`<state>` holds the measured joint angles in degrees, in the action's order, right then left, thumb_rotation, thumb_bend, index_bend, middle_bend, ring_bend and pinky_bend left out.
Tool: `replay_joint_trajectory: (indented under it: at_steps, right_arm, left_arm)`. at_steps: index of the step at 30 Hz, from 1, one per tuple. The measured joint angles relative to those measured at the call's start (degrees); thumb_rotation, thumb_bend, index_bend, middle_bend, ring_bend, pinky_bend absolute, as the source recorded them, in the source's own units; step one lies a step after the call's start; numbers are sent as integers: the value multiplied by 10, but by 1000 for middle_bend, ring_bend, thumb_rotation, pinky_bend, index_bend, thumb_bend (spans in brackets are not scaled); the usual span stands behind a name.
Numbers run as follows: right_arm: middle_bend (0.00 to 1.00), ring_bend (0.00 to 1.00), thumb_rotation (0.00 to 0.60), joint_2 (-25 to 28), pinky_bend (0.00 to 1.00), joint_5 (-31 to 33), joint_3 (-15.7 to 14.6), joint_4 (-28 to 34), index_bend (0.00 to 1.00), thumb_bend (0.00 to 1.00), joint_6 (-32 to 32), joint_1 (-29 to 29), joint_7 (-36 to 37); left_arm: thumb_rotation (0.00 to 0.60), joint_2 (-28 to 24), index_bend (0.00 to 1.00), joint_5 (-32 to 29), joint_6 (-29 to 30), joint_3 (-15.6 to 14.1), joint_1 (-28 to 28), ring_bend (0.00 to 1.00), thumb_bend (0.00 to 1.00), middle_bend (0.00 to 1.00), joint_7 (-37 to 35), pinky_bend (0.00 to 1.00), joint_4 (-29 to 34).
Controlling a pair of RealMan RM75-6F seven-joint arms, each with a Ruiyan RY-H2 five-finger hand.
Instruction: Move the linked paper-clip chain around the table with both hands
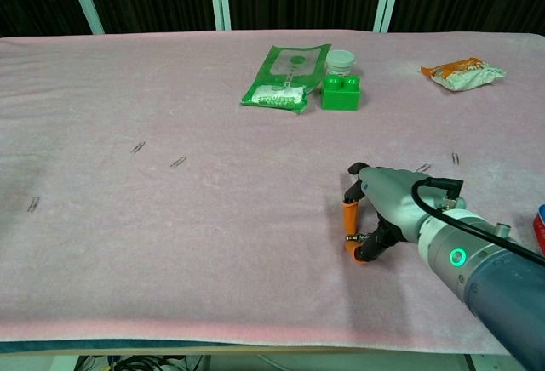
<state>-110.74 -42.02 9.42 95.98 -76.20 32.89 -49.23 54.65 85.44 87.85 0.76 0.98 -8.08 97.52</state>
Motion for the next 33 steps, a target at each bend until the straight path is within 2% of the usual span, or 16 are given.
replay_joint_trajectory:
  at_steps: [33]
  right_arm:
    - [0,39,600,4,238,4,2,4,600,305,3,2,2]
  left_arm:
    - [600,1,54,-1,-1,0,0,0,213,5,2,0,1]
